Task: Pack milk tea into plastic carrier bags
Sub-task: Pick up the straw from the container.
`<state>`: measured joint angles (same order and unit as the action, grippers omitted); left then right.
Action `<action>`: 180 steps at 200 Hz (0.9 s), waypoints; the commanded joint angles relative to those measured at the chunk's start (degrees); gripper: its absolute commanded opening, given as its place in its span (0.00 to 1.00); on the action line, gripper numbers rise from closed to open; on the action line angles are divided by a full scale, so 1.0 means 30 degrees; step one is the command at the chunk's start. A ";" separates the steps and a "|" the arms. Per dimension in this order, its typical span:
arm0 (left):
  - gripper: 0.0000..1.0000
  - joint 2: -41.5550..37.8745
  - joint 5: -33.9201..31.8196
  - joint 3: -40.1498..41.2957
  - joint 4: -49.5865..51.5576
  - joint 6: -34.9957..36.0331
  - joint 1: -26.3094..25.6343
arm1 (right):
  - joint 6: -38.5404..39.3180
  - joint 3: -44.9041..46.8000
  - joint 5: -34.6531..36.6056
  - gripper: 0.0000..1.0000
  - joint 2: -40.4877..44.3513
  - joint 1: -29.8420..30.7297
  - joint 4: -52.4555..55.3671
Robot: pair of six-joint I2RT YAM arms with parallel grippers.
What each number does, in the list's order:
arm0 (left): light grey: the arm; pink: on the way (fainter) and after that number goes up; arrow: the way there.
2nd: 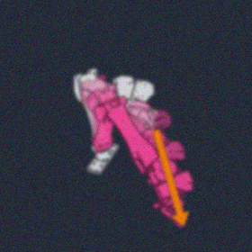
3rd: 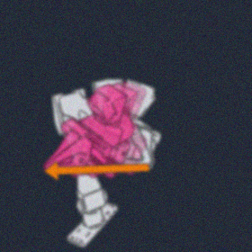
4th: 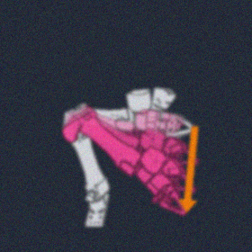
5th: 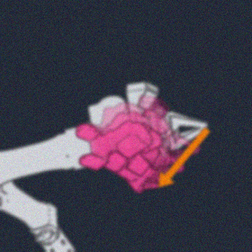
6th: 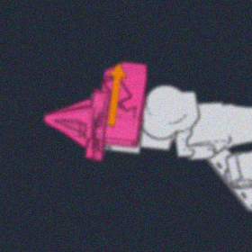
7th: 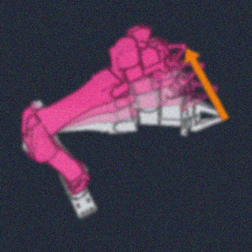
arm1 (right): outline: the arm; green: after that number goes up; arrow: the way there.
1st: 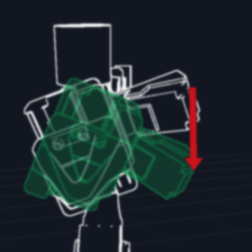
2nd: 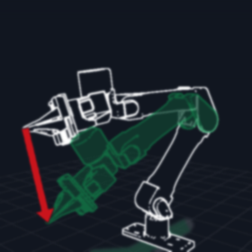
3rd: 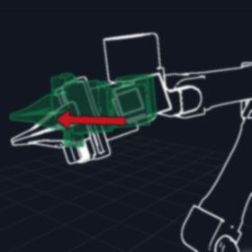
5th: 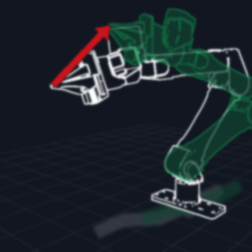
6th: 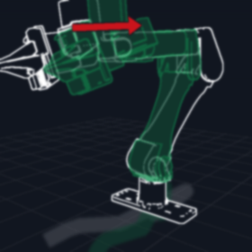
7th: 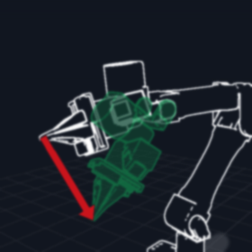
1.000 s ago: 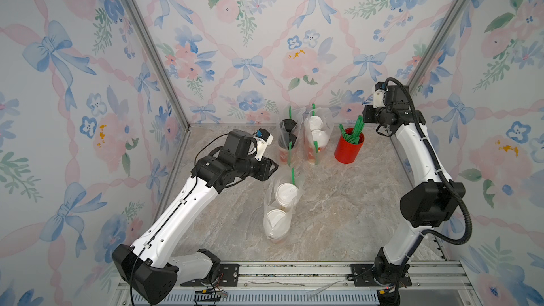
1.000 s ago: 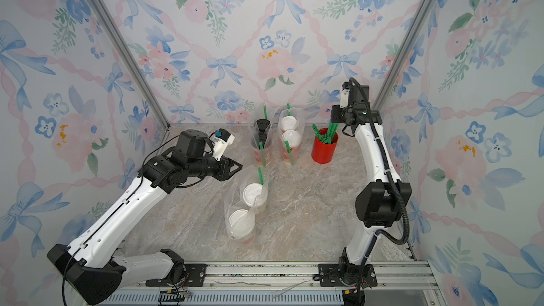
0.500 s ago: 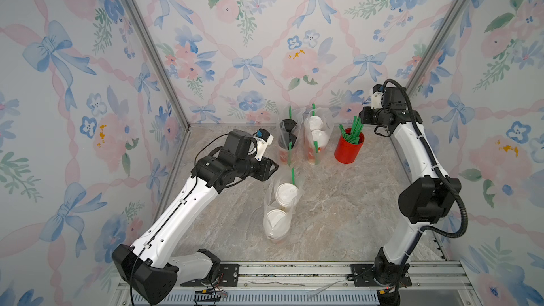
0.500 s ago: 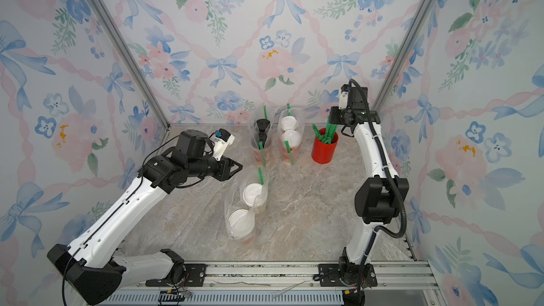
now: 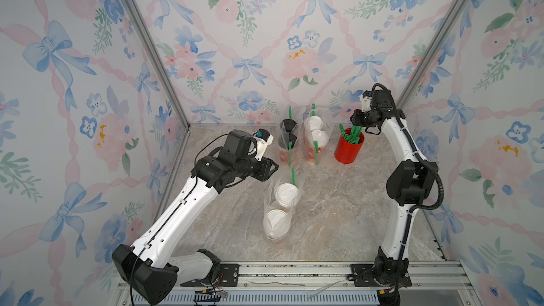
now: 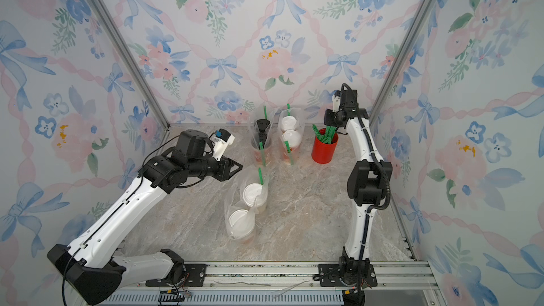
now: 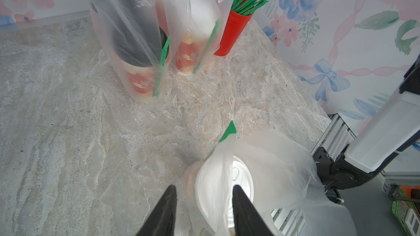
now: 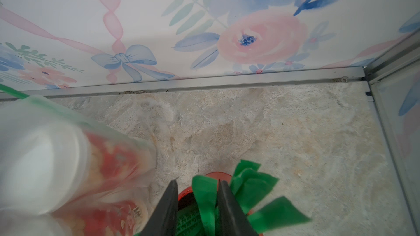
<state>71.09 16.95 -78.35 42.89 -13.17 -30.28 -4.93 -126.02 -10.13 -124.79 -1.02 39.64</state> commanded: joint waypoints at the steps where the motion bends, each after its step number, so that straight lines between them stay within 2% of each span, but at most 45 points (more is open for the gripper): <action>1: 0.42 -0.0243 0.0004 -0.0164 -0.0060 0.0024 0.0192 | -0.0086 -0.1222 -0.0286 0.28 -0.0513 -0.0022 0.0726; 42: 0.42 -0.0324 0.0067 -0.0303 -0.0037 -0.0005 0.0221 | 0.0227 -0.1859 0.0095 0.15 -0.0737 0.0154 0.1114; 84: 0.43 -0.0553 0.0023 -0.0223 -0.0036 -0.0034 0.0220 | 0.0299 -0.2036 0.0448 0.07 -0.0607 0.0278 0.1143; 91: 0.43 -0.0589 0.0004 -0.0194 -0.0037 -0.0034 0.0233 | 0.0316 -0.2011 0.0508 0.09 -0.0551 0.0280 0.1115; 109: 0.44 -0.0647 0.0004 -0.0193 -0.0053 -0.0042 0.0249 | 0.0296 -0.1984 0.0602 0.25 -0.0561 0.0336 0.1143; 138: 0.44 -0.0636 0.0048 -0.0164 -0.0040 -0.0034 0.0250 | 0.0412 -0.1932 -0.0042 0.36 -0.0973 0.0412 0.1329; 180: 0.44 -0.0662 0.0034 -0.0135 -0.0039 -0.0034 0.0294 | 0.0434 -0.2277 -0.0117 0.39 -0.1837 0.0517 0.1524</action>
<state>70.02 16.95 -78.35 42.92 -13.17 -29.95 -3.79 -130.78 -9.91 -127.81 -0.12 42.61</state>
